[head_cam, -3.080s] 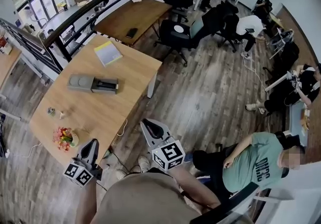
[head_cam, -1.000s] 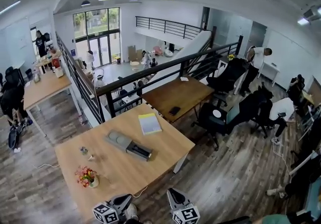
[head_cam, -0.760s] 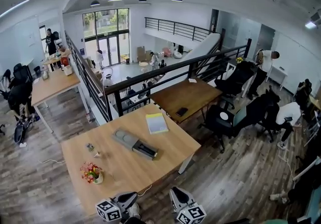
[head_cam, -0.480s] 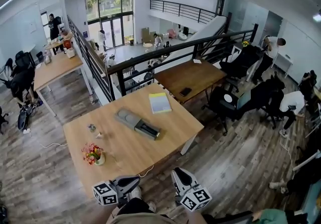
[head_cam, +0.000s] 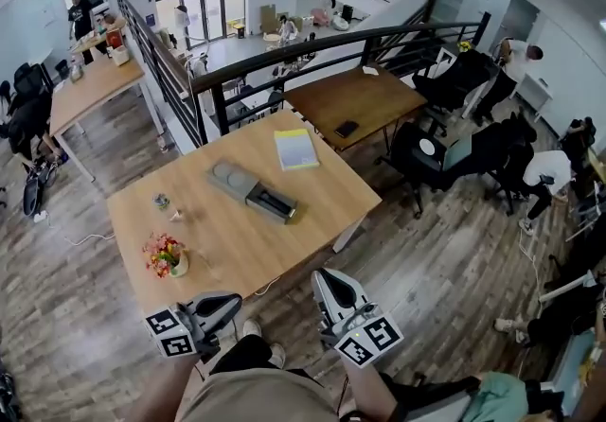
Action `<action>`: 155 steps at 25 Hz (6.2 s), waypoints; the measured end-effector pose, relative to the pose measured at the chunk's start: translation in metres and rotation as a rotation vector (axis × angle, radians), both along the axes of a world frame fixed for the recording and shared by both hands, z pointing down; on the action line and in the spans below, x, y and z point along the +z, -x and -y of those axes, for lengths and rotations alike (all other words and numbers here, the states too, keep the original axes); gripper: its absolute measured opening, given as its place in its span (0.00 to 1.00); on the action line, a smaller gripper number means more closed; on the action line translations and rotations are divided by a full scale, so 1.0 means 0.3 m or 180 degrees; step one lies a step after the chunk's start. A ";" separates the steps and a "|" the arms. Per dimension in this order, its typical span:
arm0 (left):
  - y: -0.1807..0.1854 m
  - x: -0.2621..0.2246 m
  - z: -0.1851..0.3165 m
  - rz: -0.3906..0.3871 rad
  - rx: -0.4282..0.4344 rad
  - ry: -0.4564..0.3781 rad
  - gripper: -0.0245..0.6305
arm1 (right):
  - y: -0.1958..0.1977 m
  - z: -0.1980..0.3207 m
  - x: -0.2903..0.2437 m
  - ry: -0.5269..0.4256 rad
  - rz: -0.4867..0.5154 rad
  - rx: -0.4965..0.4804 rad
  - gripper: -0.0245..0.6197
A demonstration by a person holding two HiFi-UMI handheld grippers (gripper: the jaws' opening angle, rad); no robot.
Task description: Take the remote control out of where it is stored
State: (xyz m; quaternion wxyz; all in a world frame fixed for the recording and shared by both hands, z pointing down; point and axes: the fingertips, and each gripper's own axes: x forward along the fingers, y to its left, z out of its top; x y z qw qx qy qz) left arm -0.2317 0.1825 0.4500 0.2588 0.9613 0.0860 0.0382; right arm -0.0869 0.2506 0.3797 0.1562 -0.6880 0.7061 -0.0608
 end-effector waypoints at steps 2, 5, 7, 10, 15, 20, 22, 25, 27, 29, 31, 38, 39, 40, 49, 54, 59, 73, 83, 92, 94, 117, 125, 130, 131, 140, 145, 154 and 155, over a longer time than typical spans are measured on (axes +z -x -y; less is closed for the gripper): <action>0.014 -0.001 0.029 0.0051 -0.0050 -0.0022 0.04 | 0.017 0.026 -0.004 0.0045 0.0017 -0.0114 0.05; 0.016 -0.013 0.084 0.0056 -0.0074 -0.0163 0.04 | 0.015 0.083 -0.011 0.0082 0.0038 -0.0276 0.05; 0.007 -0.018 0.121 0.0064 -0.0043 -0.0283 0.04 | -0.007 0.122 -0.020 0.0069 0.0082 -0.0319 0.05; -0.014 -0.021 0.176 0.0098 -0.0006 -0.0457 0.04 | -0.057 0.176 -0.039 0.0049 0.0078 -0.0319 0.05; -0.048 -0.009 0.289 0.0134 -0.0013 -0.0595 0.04 | -0.125 0.274 -0.096 -0.0039 -0.0013 -0.0250 0.05; -0.067 0.020 0.394 0.0159 -0.0077 -0.0604 0.04 | -0.184 0.334 -0.160 -0.0143 -0.0087 -0.0313 0.04; -0.073 0.037 0.419 0.0168 -0.0077 -0.0602 0.04 | -0.187 0.352 -0.158 -0.0049 -0.0242 -0.0301 0.04; -0.088 0.063 0.441 0.0197 -0.0044 -0.0601 0.04 | -0.150 0.384 -0.146 0.0018 -0.0308 -0.0403 0.04; -0.114 0.073 0.457 0.0200 -0.0034 -0.0613 0.04 | -0.133 0.421 -0.139 0.0033 -0.0341 -0.0486 0.04; -0.145 0.080 0.477 0.0209 -0.0049 -0.0604 0.04 | -0.139 0.465 -0.125 0.0087 -0.0385 -0.0505 0.04; -0.174 0.089 0.488 0.0229 -0.0084 -0.0555 0.04 | -0.165 0.472 -0.120 0.0172 -0.0426 -0.0486 0.04; -0.359 0.071 0.478 0.0130 -0.0251 -0.0362 0.04 | -0.336 0.389 -0.176 0.0178 -0.0642 -0.0461 0.04; -0.388 0.067 0.477 0.0132 -0.0277 -0.0315 0.04 | -0.372 0.394 -0.165 0.0180 -0.0557 -0.0454 0.04; -0.413 0.062 0.470 0.0136 -0.0312 -0.0245 0.04 | -0.403 0.391 -0.155 0.0190 -0.0459 -0.0463 0.04; -0.577 0.048 0.413 0.0244 -0.0679 -0.0294 0.04 | -0.660 0.287 -0.121 0.0113 -0.0299 -0.0479 0.04; -0.578 0.104 0.395 0.0302 -0.1107 -0.0210 0.04 | -0.612 0.248 -0.121 -0.0046 -0.0711 -0.0805 0.04; -0.608 0.162 0.370 0.0375 -0.1151 -0.0095 0.04 | -0.596 0.282 -0.092 0.0055 -0.0984 -0.0865 0.04; -0.555 0.173 0.409 0.0390 -0.1442 0.0057 0.04 | -0.615 0.250 -0.074 -0.0112 -0.0878 -0.0723 0.04; -0.442 0.166 0.489 0.0353 -0.1516 0.0095 0.04 | -0.588 0.312 -0.004 0.0062 -0.1081 -0.0526 0.04; -0.378 0.116 0.619 0.0218 -0.1213 0.0100 0.04 | -0.409 0.397 0.007 -0.0110 -0.0935 -0.1098 0.04; -0.362 0.114 0.643 0.0216 -0.1077 0.0053 0.04 | -0.414 0.422 -0.020 -0.0161 -0.0802 -0.1037 0.04; -0.435 0.129 0.884 0.0223 -0.1476 0.0057 0.04 | -0.716 0.802 0.068 0.0048 -0.0955 -0.0380 0.04; -0.643 0.094 0.835 0.0140 -0.1195 -0.0119 0.04 | -0.896 0.985 0.137 0.0272 -0.0737 -0.0575 0.05; -0.775 0.095 0.837 0.0166 -0.1338 -0.0154 0.04 | -0.836 0.996 0.147 0.0153 -0.0374 -0.1394 0.04; -0.798 0.094 0.839 0.0137 -0.1412 -0.0136 0.04 | -0.817 1.002 0.150 0.0139 -0.0354 -0.1567 0.04; -0.803 0.073 0.823 0.0304 -0.2141 -0.0672 0.04 | -0.710 1.013 0.055 -0.0354 -0.0037 -0.2863 0.04; -0.732 0.054 0.835 0.0366 -0.2540 -0.0703 0.04 | -0.650 0.992 -0.039 -0.0509 -0.0100 -0.3373 0.04; -0.622 0.090 0.889 0.0851 -0.2840 -0.0600 0.04 | -0.611 1.103 -0.138 -0.0324 -0.0110 -0.3244 0.04; -0.614 0.094 0.892 0.0859 -0.2842 -0.0567 0.04 | -0.650 1.110 -0.140 -0.0309 0.0037 -0.3233 0.04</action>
